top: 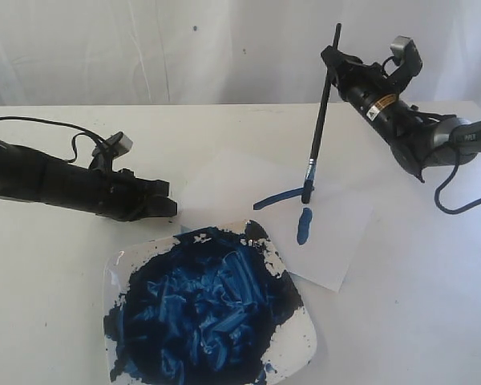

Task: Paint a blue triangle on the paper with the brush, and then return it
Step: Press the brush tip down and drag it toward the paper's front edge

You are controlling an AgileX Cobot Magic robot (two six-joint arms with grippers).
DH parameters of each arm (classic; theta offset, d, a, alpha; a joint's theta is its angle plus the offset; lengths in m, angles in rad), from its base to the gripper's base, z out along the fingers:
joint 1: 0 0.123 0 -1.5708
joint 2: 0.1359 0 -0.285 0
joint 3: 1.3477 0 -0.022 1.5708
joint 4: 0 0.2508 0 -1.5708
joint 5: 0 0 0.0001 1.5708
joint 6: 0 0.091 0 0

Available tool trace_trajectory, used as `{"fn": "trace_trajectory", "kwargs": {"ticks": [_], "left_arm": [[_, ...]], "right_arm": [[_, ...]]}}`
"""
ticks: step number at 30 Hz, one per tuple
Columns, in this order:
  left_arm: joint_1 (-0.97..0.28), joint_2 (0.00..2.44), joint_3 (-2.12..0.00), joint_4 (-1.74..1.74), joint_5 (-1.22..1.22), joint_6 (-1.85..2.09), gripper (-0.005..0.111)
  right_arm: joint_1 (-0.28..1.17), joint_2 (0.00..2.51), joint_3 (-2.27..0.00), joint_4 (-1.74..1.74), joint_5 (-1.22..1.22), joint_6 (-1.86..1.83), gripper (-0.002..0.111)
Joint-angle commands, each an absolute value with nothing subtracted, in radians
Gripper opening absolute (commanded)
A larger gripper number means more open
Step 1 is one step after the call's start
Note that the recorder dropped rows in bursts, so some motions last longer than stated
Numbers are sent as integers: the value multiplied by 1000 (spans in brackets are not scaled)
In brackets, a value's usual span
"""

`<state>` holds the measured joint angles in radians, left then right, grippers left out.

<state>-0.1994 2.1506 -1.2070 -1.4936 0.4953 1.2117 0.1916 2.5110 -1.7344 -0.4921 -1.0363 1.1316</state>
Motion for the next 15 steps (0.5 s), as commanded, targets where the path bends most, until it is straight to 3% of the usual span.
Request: {"fn": "trace_trajectory", "kwargs": {"ticks": [1, 15], "left_arm": [[-206, 2192, -1189, -1475, 463, 1185, 0], [-206, 2192, -1189, -1475, 463, 1185, 0]], "right_arm": [[189, 2506, -1746, -479, -1009, 1101, 0], [189, 2506, -1746, -559, -1008, 1243, 0]]}}
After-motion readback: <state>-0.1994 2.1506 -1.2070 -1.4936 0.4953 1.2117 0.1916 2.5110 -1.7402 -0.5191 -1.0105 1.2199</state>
